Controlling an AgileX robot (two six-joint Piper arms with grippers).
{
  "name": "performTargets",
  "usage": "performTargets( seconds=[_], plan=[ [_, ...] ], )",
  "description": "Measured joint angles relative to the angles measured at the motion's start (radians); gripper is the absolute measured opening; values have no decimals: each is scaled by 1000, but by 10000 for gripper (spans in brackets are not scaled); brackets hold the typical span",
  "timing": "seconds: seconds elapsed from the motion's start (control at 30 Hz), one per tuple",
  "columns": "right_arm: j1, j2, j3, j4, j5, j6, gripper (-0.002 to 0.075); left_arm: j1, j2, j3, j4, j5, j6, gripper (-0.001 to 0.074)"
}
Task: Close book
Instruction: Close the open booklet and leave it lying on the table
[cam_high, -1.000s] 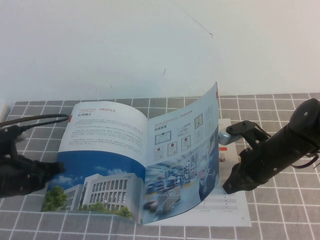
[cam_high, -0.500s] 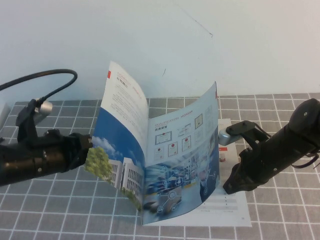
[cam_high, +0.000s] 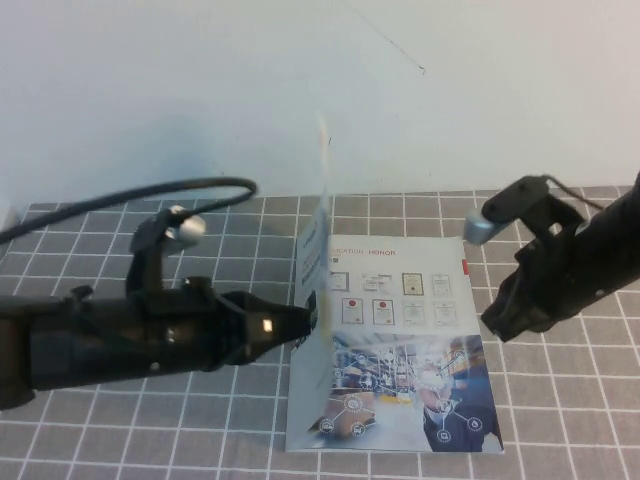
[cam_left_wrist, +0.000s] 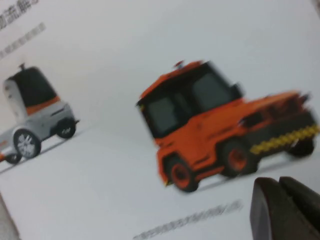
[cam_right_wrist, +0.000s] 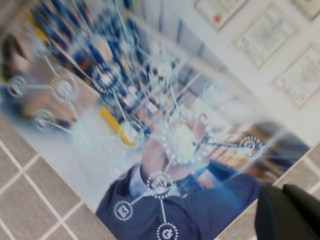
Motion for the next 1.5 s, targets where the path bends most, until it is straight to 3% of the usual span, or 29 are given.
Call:
performTargets(
  seconds=[0.17, 0.4, 0.7, 0.83, 1.07, 1.33, 1.5],
  plan=[
    [0, -107, -41, -9, 9, 28, -3, -92, 0, 0, 0, -94, 2, -4],
    [2, -149, -137, 67, 45, 45, -3, -102, -21, 0, 0, -125, -5, -4],
    [64, 131, -117, 73, 22, 30, -3, -102, -258, 0, 34, -370, -41, -4],
    [89, 252, -116, 71, -33, 30, -3, -102, -385, 0, 287, -438, -205, -4],
    [100, 235, -122, -58, -47, 54, -3, -102, -522, 0, 875, -378, -622, -4],
    [100, -143, -135, -378, -1, 226, -3, -102, -710, 0, 1613, -225, -1161, -4],
    [100, -416, -129, -464, 33, 303, -3, -102, -862, 31, 1917, -180, -1393, -4]
  ],
)
